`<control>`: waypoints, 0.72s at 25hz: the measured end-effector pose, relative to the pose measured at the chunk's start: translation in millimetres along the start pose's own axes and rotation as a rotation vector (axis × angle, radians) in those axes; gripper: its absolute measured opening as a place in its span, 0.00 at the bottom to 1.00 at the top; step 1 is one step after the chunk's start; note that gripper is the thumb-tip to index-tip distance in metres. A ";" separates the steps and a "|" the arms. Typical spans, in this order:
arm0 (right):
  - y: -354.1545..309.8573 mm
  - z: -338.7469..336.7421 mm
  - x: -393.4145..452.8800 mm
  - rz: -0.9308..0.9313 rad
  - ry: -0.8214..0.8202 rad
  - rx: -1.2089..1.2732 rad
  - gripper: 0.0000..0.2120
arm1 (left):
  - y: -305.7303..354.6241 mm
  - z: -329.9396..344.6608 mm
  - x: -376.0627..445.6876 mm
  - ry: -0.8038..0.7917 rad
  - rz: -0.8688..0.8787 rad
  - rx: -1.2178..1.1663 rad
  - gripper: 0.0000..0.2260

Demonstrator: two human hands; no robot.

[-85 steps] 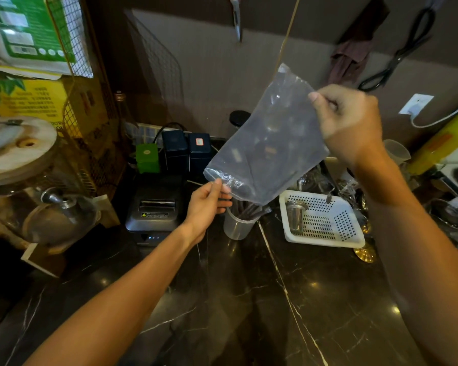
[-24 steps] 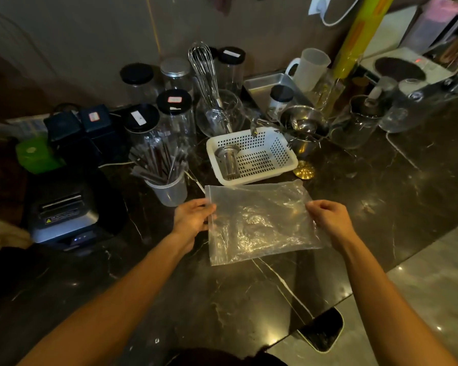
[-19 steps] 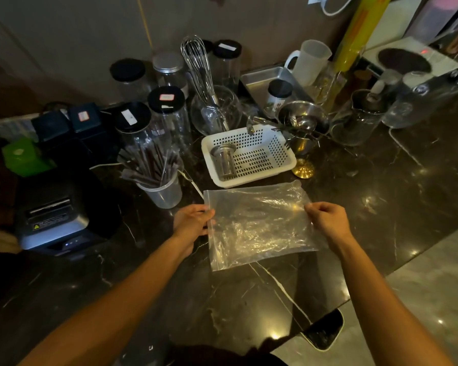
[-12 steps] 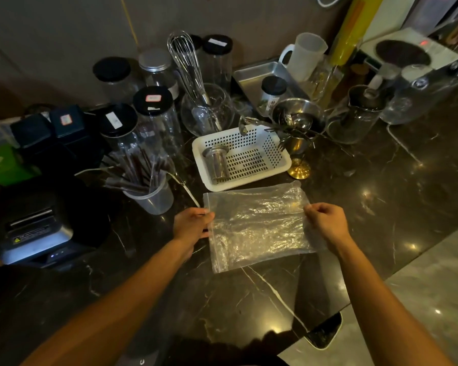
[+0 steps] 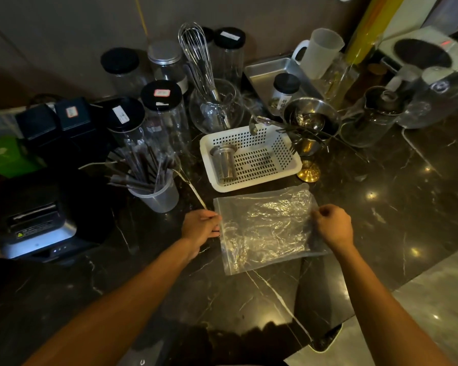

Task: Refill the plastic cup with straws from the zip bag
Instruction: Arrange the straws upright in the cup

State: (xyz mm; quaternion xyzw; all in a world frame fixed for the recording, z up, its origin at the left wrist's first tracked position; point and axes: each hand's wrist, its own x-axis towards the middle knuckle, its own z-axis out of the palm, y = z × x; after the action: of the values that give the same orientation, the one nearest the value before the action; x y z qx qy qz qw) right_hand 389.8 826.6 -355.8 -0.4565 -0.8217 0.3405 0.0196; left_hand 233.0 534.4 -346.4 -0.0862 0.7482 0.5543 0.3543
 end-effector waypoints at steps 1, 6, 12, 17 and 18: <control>-1.6 1.8 -0.8 -0.002 0.023 -0.023 0.12 | 0.7 -1.7 -1.6 -0.009 -0.001 -0.016 0.12; -31.2 8.6 -15.3 -0.096 0.097 -0.154 0.21 | 0.9 -27.1 -10.9 0.113 0.008 -0.098 0.11; -119.4 53.4 -54.3 -0.312 -0.171 0.031 0.06 | 0.2 -80.5 -23.5 0.291 0.092 -0.235 0.22; -193.0 104.7 -86.8 -0.449 -0.449 0.171 0.04 | 14.1 -116.4 -26.8 0.382 0.135 -0.249 0.26; -205.9 113.9 -93.1 -0.464 -0.472 0.200 0.10 | 17.8 -123.5 -25.6 0.372 0.154 -0.225 0.28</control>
State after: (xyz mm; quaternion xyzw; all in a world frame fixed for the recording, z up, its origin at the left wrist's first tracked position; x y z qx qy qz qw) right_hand 253.2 621.5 -298.3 -0.1620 -0.8480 0.5021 -0.0495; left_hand 188.8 424.2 -300.1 -0.1684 0.7385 0.6343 0.1549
